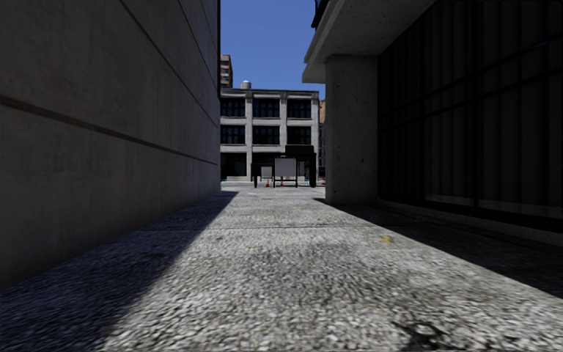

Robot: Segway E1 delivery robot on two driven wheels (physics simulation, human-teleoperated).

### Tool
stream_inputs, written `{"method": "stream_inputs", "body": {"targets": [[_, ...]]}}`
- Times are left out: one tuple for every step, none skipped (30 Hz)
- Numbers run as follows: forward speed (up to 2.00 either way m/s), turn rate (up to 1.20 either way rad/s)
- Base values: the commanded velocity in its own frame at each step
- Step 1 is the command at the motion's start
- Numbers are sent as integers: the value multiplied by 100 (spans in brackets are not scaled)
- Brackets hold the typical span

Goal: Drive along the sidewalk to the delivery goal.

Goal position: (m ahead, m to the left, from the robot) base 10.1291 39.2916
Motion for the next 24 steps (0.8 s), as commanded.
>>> {"method": "stream_inputs", "body": {"targets": [[200,0],[200,0],[200,0],[200,0],[200,0],[200,0],[200,0],[200,0],[198,0],[198,0],[198,0],[196,0],[196,0],[196,0],[196,0],[196,0],[195,0],[194,0],[194,0],[194,0],[194,0],[194,0],[194,0],[194,0]]}}
